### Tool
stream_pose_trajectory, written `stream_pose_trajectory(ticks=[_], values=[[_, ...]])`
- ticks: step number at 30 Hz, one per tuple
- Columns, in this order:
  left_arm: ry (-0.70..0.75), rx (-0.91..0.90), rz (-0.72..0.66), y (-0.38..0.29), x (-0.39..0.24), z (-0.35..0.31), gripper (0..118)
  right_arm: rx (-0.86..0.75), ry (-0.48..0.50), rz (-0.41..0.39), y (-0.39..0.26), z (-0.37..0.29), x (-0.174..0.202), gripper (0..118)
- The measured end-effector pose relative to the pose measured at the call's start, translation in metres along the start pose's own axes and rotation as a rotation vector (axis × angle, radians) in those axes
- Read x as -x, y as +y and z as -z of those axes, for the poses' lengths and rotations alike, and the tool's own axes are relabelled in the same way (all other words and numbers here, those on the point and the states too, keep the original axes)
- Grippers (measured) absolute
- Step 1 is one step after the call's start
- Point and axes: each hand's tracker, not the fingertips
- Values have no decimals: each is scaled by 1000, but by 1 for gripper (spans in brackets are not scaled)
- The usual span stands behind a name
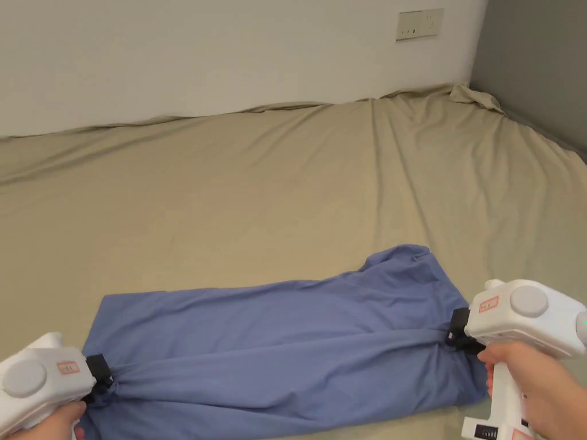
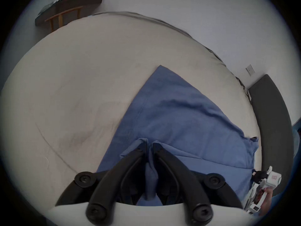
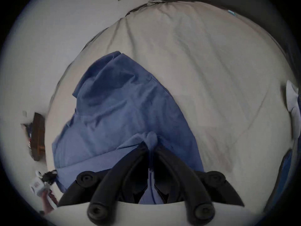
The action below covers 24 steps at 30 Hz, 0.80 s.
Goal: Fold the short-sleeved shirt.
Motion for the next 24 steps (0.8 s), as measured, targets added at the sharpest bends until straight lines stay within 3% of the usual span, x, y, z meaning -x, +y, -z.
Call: stream_pose_trajectory(ticks=[3, 4, 5, 6, 7, 8, 10, 14, 15, 16, 17, 18, 20, 22, 24], values=[[3, -1, 9, 0, -3, -6, 7, -2, -33, -83, 3, -5, 10, 5], [-21, 6, 4, 5, -2, -12, 38, 11, -26, -120, 5, -10, 15, 13], [-91, 15, -11, 10, -4, -24, 86, 19, -20, -161, 9, -19, 19, 31], [-135, -13, -2, 15, -7, -41, 118, -14, 31, -201, 11, -38, 24, 66], [-254, -132, 50, 12, -10, -73, 117, -81, 84, -251, 7, -62, 29, 112], [-262, -238, 111, 14, -12, -97, 117, -169, 118, -312, -1, -86, 35, 118], [-202, -361, 217, -1, -15, -147, 118, -354, 141, -447, -25, -137, 44, 118], [-169, -309, 329, -56, 4, -189, 118, -389, 165, -614, -89, -181, 43, 118], [-117, -270, 328, -71, 7, -189, 116, -375, 154, -627, -108, -185, 40, 116], [-71, -241, 337, -92, 14, -186, 77, -390, 139, -625, -131, -193, 38, 86], [-64, -217, 328, -106, 19, -184, 10, -394, 120, -648, -149, -193, 37, 28], [-68, -186, 313, -131, 18, -189, 0, -381, 94, -699, -169, -190, 36, 2], [-23, -201, 301, -152, 26, -186, 0, -378, 44, -735, -201, -183, 36, 2], [-55, -167, 264, -152, 33, -181, 0, -344, 124, -712, -215, -184, 37, 2], [-27, -129, 256, -145, 35, -173, 0, -358, 123, -722, -219, -203, 47, 2]])
